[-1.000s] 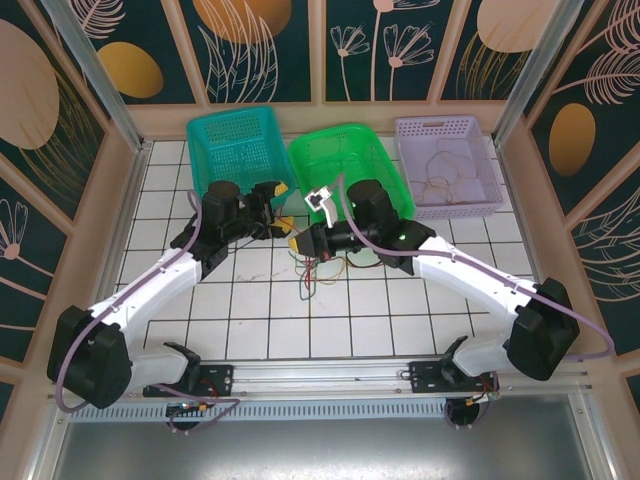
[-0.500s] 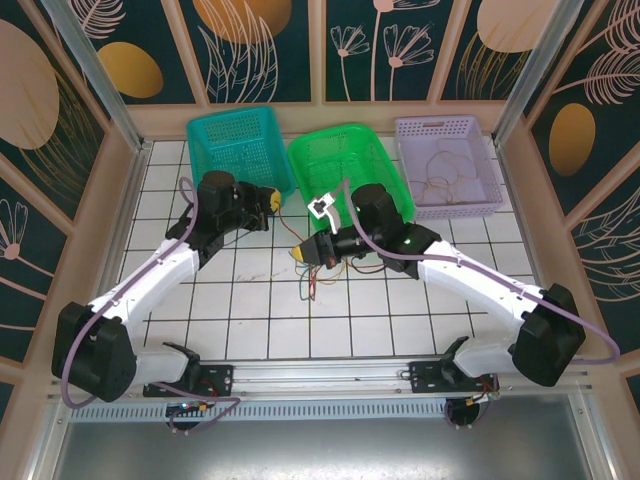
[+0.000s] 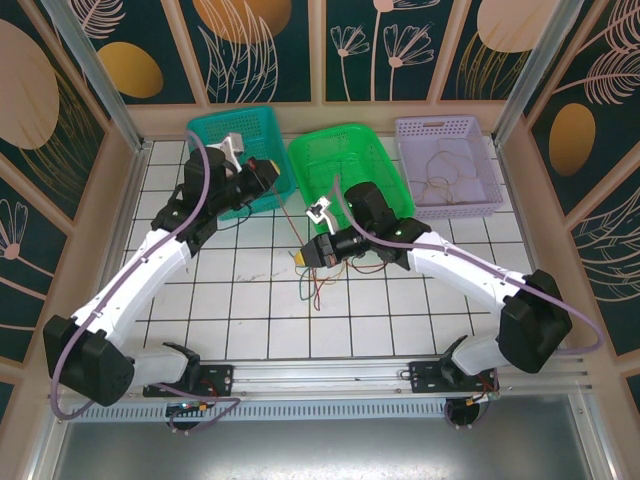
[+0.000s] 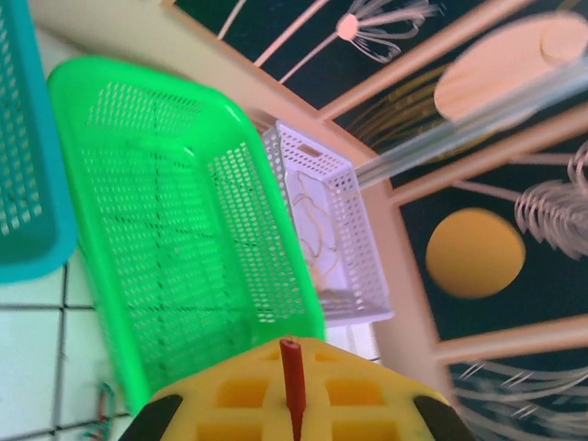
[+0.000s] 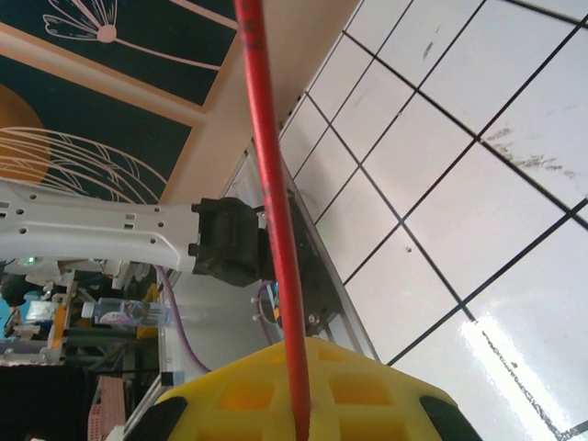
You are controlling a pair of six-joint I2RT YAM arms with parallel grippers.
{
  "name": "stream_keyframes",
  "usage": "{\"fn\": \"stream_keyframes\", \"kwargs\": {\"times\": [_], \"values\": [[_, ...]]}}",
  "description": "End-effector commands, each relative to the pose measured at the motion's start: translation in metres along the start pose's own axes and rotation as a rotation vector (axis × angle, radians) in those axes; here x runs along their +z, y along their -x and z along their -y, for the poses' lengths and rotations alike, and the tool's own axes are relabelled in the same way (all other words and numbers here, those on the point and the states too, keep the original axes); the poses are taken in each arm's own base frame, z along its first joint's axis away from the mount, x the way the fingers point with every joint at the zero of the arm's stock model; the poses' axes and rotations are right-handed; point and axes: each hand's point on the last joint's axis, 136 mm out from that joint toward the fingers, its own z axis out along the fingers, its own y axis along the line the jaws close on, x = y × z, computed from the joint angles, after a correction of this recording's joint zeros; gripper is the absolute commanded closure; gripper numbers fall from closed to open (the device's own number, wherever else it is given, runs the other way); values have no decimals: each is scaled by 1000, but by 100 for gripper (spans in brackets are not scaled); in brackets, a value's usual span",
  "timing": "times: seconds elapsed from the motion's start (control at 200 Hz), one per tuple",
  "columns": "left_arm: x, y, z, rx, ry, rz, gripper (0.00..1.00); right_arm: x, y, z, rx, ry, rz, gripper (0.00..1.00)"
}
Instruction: Untangle the cables
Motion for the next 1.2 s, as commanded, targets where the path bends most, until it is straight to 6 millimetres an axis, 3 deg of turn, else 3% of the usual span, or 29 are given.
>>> {"fn": "stream_keyframes", "kwargs": {"times": [0.0,0.075,0.165,0.225,0.305,0.375,0.546,0.636,0.731,0.841,1.081,1.171,1.196], "values": [[-22,55,41,395,-80,262,100,2,-39,-6,138,45,-165,100],[-17,46,50,456,-66,255,100,0,-22,-12,91,25,-135,100],[-13,45,50,407,-33,260,100,-10,4,-15,49,-23,-68,100],[-11,48,41,356,18,259,75,-20,23,-18,28,-55,-11,100],[-13,53,34,313,66,270,56,-36,46,-17,16,-110,55,100],[-20,62,23,264,156,304,32,-51,64,-18,5,-150,105,100],[-40,75,-14,243,436,322,16,-89,106,-4,-11,-258,219,100],[-50,68,-40,251,582,288,13,-102,118,2,-30,-296,264,100],[-58,54,-63,254,681,232,11,-130,138,20,-20,-371,342,100],[-64,36,-78,216,697,192,12,-145,155,41,-28,-450,396,100],[-54,-12,-84,43,554,76,22,-156,191,133,6,-761,426,100],[-52,-26,-87,-18,531,41,25,-151,191,176,92,-867,403,100],[-52,-30,-88,-34,526,31,26,-147,189,187,120,-886,388,89]]}}
